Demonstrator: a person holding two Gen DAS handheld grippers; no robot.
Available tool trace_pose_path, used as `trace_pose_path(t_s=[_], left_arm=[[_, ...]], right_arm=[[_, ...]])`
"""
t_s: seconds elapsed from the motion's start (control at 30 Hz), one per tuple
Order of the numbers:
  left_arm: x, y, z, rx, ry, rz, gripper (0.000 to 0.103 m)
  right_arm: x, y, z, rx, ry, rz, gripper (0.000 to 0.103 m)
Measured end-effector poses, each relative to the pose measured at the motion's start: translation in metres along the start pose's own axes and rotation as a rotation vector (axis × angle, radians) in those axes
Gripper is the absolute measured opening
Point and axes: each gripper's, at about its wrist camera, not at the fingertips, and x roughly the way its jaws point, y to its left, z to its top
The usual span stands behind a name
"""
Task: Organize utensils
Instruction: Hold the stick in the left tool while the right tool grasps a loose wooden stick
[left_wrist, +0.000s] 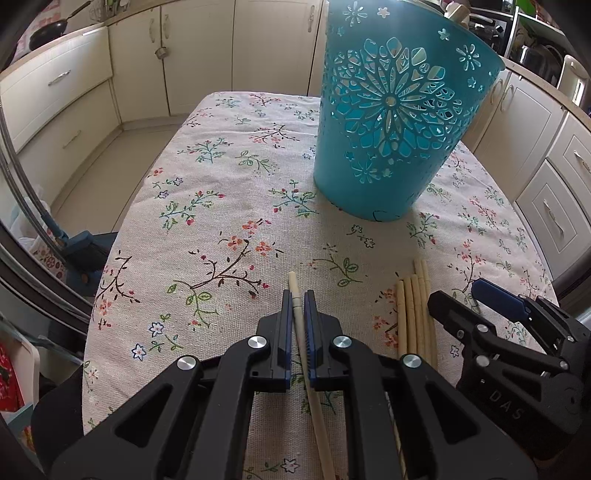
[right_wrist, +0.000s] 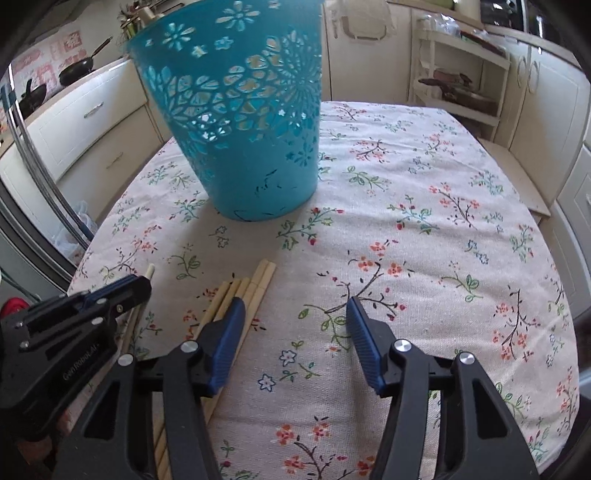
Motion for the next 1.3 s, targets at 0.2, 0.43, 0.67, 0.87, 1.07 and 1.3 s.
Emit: trace_pose_path(t_s=[0.2, 0.43, 0.67, 0.87, 1.07, 1.3], left_arm=[[0.0, 0.0, 0.0, 0.001, -0.001, 0.002, 0.007], [0.0, 0.0, 0.0, 0.001, -0.002, 0.002, 0.007], [0.001, -0.001, 0.0, 0.006, -0.001, 0.004, 0.007], [0.0, -0.001, 0.0, 0.008, -0.003, 0.008, 0.007], [0.0, -0.002, 0.0, 0.02, -0.002, 0.012, 0.007], [-0.001, -0.001, 0.0, 0.012, -0.002, 0.005, 0.007]], right_arm=[[0.002, 0.004, 0.0, -0.046, -0.007, -0.002, 0.055], [0.002, -0.002, -0.002, -0.182, 0.025, 0.021, 0.049], [0.001, -0.01, 0.001, -0.398, 0.092, 0.102, 0.042], [0.009, -0.043, 0.021, -0.382, 0.193, 0.092, 0.04], [0.006, -0.029, 0.008, -0.399, 0.15, 0.114, 0.025], [-0.001, -0.032, 0.017, -0.415, 0.197, 0.142, 0.02]])
